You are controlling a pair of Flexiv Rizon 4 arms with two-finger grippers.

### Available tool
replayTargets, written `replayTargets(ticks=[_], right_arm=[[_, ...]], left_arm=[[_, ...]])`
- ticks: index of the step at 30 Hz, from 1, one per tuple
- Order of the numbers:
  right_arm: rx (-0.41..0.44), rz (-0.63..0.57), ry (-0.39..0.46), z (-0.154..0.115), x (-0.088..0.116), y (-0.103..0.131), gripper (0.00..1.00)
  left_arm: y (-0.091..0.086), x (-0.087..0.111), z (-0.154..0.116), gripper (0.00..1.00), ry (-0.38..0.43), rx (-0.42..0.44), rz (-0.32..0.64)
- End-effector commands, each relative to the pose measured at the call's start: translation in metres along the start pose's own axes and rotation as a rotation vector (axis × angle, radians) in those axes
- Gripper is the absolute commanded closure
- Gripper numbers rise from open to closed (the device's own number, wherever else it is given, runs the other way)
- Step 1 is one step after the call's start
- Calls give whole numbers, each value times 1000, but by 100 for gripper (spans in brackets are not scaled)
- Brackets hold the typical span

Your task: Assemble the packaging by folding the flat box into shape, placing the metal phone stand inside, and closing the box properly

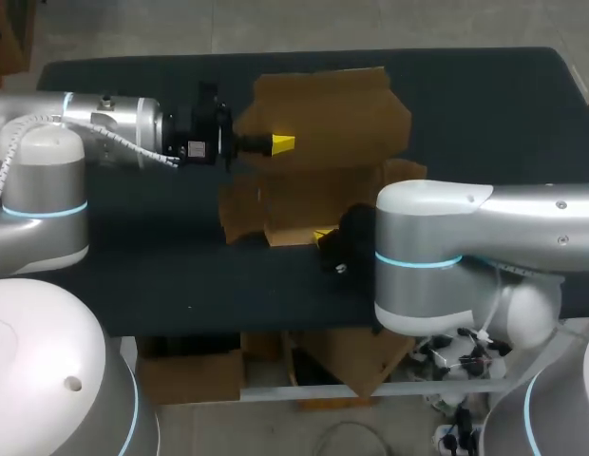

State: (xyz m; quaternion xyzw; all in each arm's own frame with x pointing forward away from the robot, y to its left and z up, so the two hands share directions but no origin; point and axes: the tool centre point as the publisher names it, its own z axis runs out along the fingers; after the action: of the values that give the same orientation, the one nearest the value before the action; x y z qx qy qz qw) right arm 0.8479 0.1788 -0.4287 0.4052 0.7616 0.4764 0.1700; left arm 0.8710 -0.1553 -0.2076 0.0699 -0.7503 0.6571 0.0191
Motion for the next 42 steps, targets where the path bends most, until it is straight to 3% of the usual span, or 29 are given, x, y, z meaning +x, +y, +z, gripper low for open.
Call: replayTargets(ticks=[1,42], right_arm=[[-5,0,-190,5,4,-4,100],[-5,0,-190,5,4,-4,100]], left_arm=[[5,9,-2,100,-8,1,1],[21,20,7,100,10,0,-45]])
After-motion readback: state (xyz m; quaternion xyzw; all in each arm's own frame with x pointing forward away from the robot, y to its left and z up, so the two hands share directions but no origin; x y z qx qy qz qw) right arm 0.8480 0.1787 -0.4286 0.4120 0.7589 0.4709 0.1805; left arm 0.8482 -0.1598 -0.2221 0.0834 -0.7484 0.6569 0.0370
